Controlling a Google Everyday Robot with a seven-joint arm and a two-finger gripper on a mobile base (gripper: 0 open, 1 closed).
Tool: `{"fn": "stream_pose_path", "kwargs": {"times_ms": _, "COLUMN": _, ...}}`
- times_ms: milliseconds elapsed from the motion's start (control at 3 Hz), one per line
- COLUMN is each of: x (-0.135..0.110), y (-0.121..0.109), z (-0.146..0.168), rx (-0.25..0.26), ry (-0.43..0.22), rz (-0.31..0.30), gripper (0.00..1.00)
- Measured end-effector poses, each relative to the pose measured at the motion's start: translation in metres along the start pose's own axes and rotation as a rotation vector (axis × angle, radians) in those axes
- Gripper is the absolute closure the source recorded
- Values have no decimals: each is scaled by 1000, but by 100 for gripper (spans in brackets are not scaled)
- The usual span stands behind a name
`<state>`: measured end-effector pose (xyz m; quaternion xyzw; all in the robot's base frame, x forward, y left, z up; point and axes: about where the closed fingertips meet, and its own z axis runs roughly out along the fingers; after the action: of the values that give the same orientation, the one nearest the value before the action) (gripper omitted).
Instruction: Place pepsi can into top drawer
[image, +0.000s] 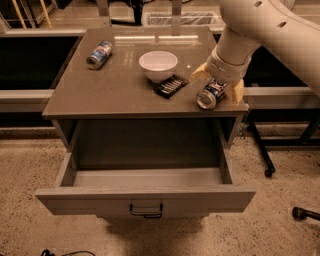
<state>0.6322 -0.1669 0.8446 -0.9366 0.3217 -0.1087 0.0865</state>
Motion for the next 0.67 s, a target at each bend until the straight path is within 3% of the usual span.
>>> {"fn": "stream_pose_path", "kwargs": {"times_ms": 333, "x": 4, "y": 6, "z": 10, "rx": -39, "ry": -5, "rz": -16, "gripper": 46}}
{"fn": "stream_pose_path", "kwargs": {"times_ms": 667, "x": -12, "y": 13, "z": 6, "rx": -63, "ry": -72, "rz": 21, "gripper": 71}}
